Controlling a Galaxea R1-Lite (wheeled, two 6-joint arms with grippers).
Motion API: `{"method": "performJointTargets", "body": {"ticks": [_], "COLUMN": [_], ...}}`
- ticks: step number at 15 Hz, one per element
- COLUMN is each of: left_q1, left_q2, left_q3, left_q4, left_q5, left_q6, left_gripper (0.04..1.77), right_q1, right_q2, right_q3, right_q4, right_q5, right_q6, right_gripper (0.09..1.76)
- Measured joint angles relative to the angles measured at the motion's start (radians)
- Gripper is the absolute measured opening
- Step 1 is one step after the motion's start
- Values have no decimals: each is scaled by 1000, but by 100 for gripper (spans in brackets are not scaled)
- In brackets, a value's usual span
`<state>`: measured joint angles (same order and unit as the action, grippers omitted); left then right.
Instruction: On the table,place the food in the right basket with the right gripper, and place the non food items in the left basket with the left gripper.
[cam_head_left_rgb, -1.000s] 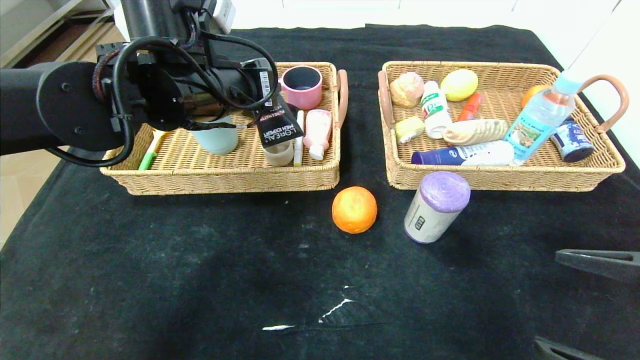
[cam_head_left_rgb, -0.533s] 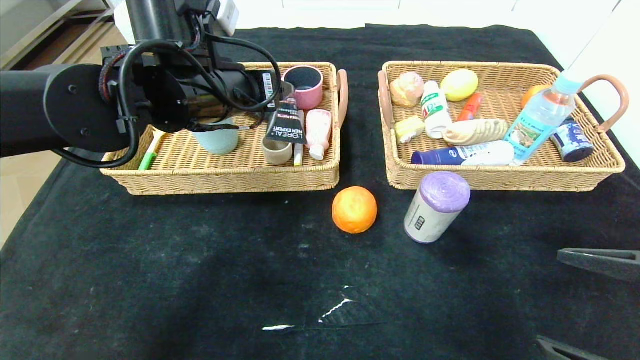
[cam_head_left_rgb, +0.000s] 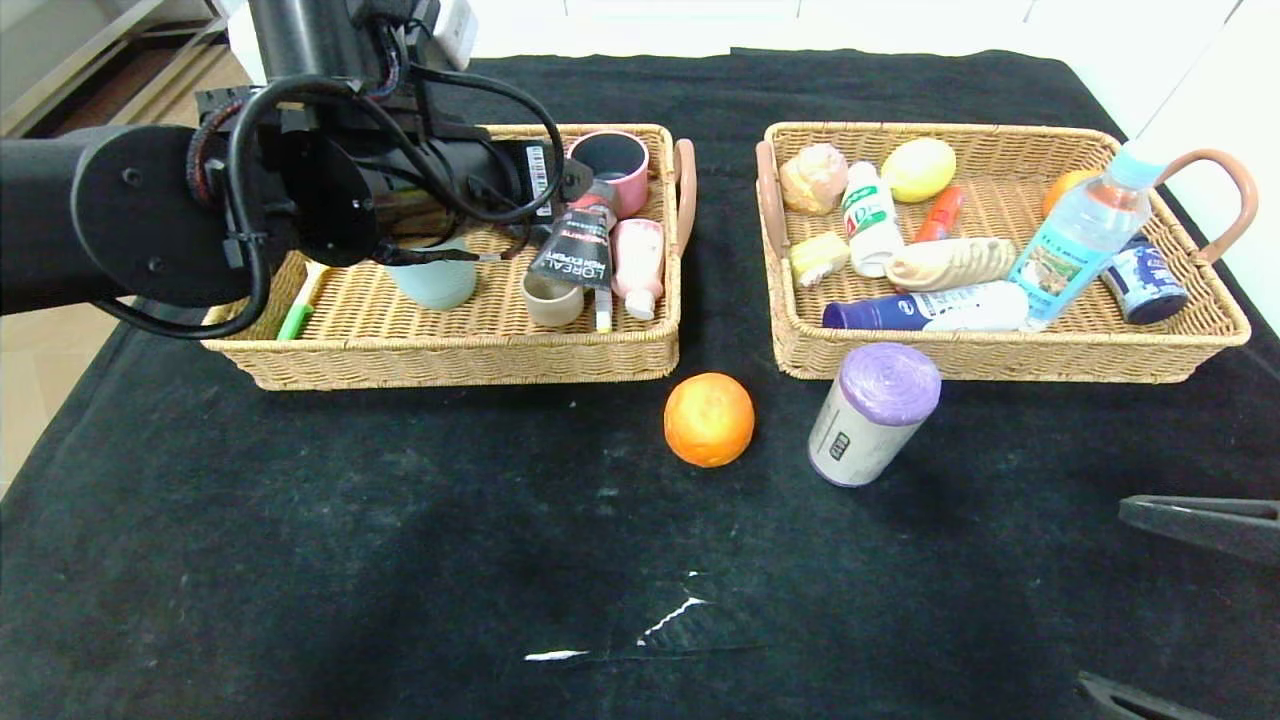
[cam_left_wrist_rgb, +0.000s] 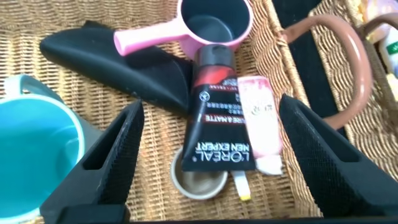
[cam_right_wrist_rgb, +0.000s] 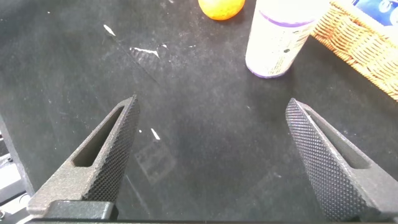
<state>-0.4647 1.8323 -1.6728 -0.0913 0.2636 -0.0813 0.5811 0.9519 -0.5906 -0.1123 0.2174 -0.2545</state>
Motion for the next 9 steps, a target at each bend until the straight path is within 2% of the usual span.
{"method": "performJointTargets", "body": {"ticks": [3,9], "left_q1": [-61,-233], "left_q2": [-41,-127], "left_q3": [50,188], "left_q4": [0,8], "left_q5": [0,26], "left_q6": [-1,4], "left_gripper": [163,168], "right_q1": [0,0], "right_q2": [-13,-57], "right_q3": [-3,-12], "right_q4": [0,0], "right_q5": [0,0], "right_q6": [1,1], "right_gripper": [171,171]}}
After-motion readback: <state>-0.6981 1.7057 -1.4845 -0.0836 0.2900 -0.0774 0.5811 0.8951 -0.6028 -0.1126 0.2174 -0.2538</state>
